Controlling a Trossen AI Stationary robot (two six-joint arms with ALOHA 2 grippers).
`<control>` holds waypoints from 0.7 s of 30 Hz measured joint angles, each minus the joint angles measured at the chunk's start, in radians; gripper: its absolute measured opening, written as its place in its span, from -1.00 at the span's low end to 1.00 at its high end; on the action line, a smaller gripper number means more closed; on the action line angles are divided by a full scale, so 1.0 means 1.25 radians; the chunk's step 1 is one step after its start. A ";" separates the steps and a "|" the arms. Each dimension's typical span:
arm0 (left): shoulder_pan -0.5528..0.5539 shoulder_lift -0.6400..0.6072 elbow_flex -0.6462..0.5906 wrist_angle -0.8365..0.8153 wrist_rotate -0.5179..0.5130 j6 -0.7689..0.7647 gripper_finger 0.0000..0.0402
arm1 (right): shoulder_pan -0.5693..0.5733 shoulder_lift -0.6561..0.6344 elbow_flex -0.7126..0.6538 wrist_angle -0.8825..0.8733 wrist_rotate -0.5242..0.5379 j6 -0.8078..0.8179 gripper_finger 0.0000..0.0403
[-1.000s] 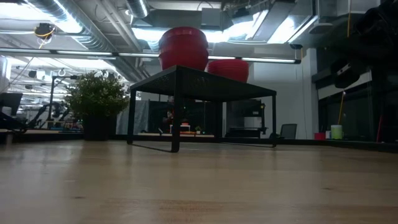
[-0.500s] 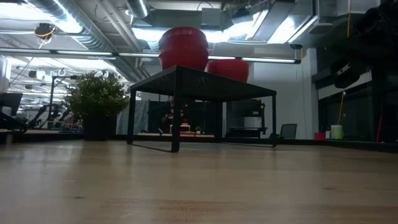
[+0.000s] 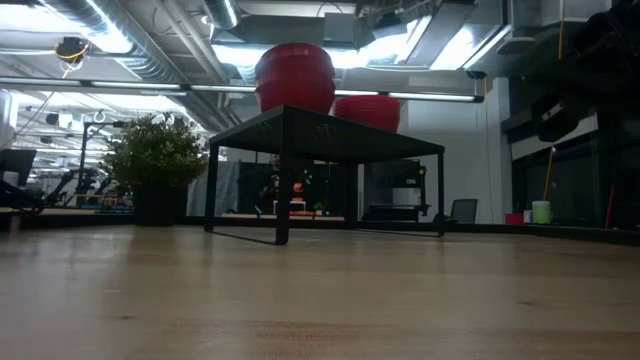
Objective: Pick & Place Mini bowls
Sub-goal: Stack the white patterned bowl on the white patterned bowl on the shelf
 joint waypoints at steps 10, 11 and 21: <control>0.000 -0.005 0.003 -0.014 -0.022 0.003 -0.94 | 0.000 0.000 0.000 0.000 0.000 0.000 -0.91; -0.001 -0.008 0.002 -0.014 -0.022 0.003 -0.95 | 0.000 0.000 0.000 0.000 0.000 0.000 -0.91; -0.001 -0.080 0.000 -0.007 -0.007 -0.020 -0.97 | 0.000 0.000 0.000 0.000 0.000 0.000 -0.91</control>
